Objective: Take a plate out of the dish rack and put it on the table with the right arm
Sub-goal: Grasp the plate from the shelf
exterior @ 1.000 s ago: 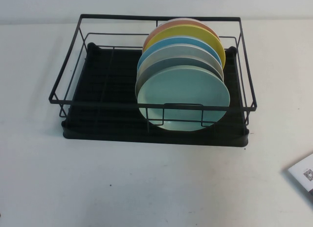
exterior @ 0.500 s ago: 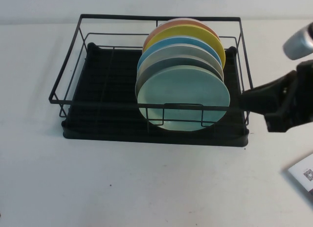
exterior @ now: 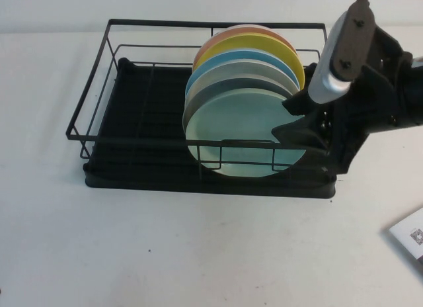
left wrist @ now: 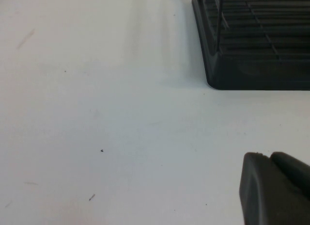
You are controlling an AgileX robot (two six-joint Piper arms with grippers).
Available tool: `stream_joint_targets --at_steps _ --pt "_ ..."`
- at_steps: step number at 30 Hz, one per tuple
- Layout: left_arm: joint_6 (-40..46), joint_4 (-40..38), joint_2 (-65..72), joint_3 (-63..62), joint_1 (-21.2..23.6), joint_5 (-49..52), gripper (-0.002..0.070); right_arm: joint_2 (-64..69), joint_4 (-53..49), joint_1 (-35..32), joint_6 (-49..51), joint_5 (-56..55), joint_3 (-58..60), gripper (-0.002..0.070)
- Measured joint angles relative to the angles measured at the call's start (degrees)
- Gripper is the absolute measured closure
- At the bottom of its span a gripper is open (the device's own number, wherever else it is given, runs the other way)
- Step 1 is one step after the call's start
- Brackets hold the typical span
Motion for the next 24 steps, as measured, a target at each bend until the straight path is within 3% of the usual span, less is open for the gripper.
stream_joint_targets --at_steps 24 --pt "0.0 0.0 0.0 0.0 0.0 0.0 0.0680 12.1 0.0 0.0 -10.8 -5.8 -7.3 0.0362"
